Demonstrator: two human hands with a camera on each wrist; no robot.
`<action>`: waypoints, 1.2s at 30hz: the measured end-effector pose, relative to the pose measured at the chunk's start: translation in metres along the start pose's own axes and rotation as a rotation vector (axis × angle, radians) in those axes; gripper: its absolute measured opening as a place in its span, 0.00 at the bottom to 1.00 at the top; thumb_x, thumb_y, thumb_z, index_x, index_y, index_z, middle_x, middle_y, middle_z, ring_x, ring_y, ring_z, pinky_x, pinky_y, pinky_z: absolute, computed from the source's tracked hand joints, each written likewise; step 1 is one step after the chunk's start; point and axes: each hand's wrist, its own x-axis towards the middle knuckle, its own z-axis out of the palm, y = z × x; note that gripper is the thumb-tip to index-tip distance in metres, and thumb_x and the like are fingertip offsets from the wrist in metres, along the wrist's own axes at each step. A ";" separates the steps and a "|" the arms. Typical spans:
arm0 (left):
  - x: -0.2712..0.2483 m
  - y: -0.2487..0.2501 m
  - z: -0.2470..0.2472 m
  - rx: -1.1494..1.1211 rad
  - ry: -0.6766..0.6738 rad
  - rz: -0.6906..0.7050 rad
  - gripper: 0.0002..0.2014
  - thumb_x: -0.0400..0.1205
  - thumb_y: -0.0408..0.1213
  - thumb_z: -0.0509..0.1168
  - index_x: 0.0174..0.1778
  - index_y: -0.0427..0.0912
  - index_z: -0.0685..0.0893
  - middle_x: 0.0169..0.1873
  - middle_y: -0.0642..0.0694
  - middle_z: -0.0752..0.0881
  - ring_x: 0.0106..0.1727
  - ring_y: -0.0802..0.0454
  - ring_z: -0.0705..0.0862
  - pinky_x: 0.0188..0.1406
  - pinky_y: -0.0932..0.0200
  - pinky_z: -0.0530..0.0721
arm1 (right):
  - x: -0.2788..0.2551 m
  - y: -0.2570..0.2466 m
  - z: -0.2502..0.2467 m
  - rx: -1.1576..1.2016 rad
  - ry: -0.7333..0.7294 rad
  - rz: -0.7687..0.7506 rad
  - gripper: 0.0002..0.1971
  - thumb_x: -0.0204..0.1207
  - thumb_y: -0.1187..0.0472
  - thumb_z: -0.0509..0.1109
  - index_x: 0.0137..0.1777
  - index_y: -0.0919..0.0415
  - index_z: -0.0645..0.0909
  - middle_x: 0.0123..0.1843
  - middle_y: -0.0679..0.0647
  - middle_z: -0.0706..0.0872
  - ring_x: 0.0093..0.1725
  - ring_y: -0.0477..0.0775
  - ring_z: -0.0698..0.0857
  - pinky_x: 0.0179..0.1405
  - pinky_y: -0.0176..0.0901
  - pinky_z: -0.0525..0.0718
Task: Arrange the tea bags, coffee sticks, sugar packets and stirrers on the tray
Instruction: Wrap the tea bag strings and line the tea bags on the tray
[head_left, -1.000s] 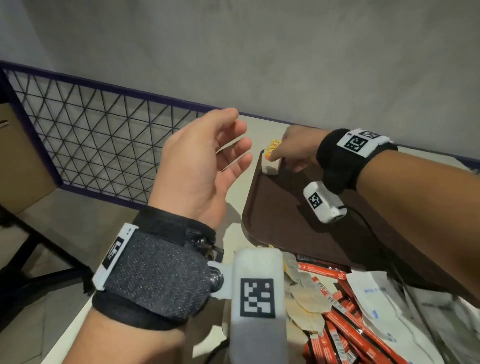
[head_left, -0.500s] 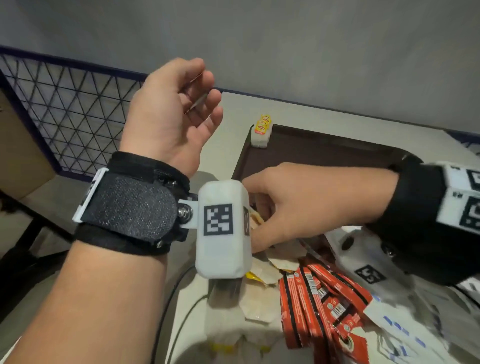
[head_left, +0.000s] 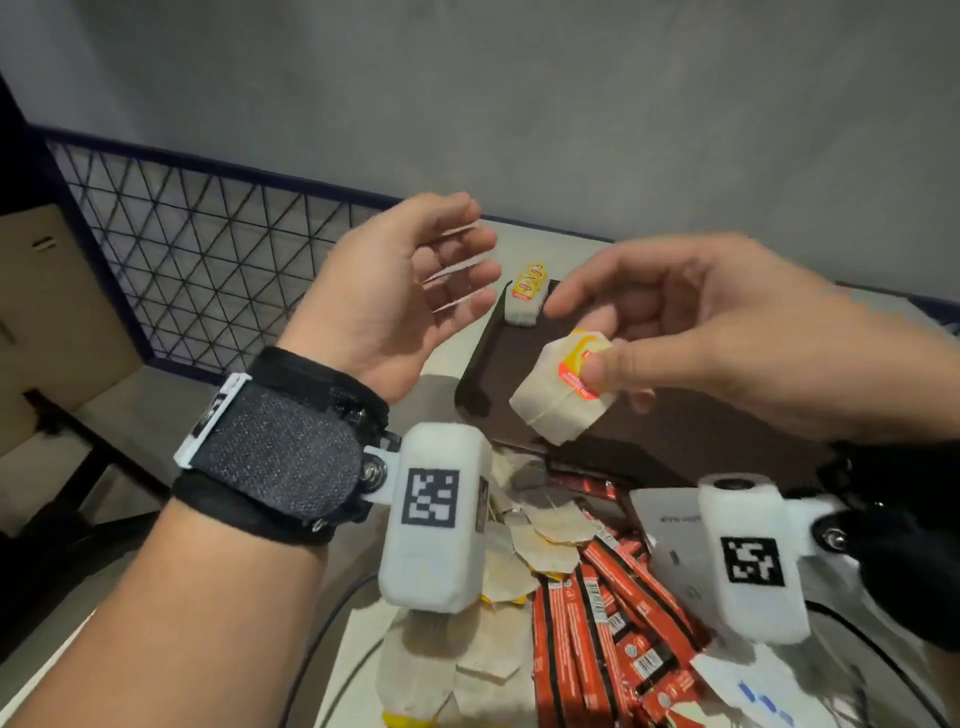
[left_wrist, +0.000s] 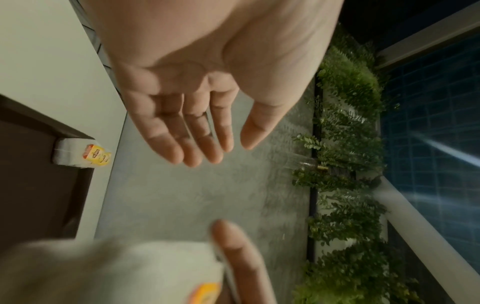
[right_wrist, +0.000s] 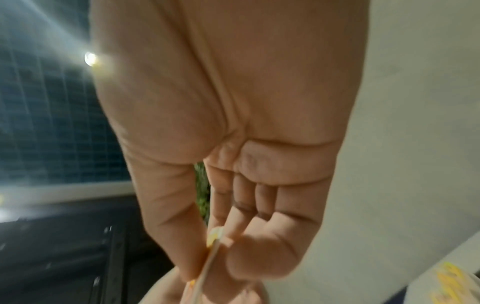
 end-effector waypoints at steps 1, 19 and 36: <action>-0.001 -0.003 0.003 0.041 -0.055 -0.039 0.08 0.84 0.45 0.68 0.52 0.46 0.86 0.43 0.48 0.91 0.44 0.51 0.89 0.45 0.59 0.89 | -0.002 -0.003 -0.005 0.031 0.024 -0.039 0.18 0.69 0.73 0.80 0.59 0.64 0.86 0.41 0.62 0.90 0.38 0.55 0.86 0.30 0.42 0.82; -0.015 -0.034 0.026 0.193 -0.402 -0.051 0.11 0.78 0.36 0.70 0.52 0.36 0.91 0.44 0.37 0.92 0.47 0.41 0.93 0.46 0.51 0.93 | -0.010 -0.008 -0.028 -0.129 0.314 -0.090 0.16 0.71 0.63 0.83 0.57 0.52 0.87 0.44 0.58 0.91 0.39 0.70 0.88 0.42 0.60 0.89; -0.013 -0.032 0.025 0.230 -0.267 -0.020 0.16 0.81 0.43 0.68 0.56 0.34 0.91 0.52 0.36 0.93 0.48 0.44 0.91 0.54 0.44 0.92 | -0.003 0.000 -0.025 -0.094 0.394 -0.011 0.05 0.70 0.64 0.84 0.42 0.61 0.90 0.33 0.61 0.90 0.28 0.50 0.86 0.29 0.43 0.83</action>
